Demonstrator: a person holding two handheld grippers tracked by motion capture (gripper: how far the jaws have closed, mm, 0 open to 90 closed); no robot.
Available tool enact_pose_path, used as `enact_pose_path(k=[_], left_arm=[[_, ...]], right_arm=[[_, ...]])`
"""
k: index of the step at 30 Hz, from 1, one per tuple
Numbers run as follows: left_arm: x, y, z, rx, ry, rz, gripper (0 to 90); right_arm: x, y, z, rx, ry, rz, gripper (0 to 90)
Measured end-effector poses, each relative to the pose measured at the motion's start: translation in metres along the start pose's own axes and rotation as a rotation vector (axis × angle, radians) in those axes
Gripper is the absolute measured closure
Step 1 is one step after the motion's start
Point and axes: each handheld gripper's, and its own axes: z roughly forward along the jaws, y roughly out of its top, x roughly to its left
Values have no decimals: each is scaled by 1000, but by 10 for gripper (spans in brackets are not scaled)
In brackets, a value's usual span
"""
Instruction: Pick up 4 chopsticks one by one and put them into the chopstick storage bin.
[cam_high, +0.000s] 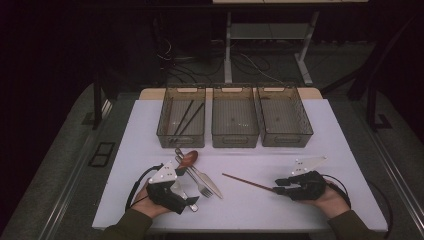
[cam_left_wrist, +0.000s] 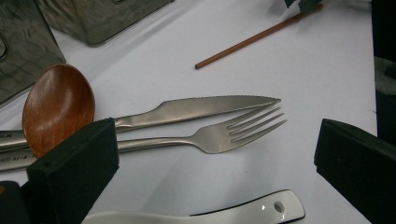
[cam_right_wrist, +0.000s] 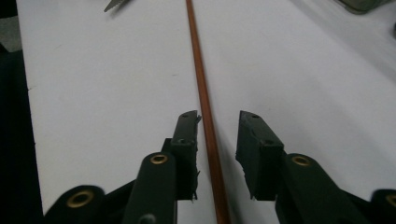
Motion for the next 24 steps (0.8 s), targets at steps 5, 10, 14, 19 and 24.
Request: enact_pose_path(k=[5,10,14,19,24], left_arm=[[0,0,0,3,0,1,0],[0,0,1,4,-1,1,0],[0,0,0,4,-2,2,0],[0,0,1,4,-1,2,0],[-1,0,1,4,-1,2,0]], right_arm=[[-1,0,4,15,16,-6,724],[-3,1,7,26,25,-6,750],[-3,1,10,41,34,-12,769],[-2,1,13,65,30,-19,797],[0,1,13,68,17,-40,818]])
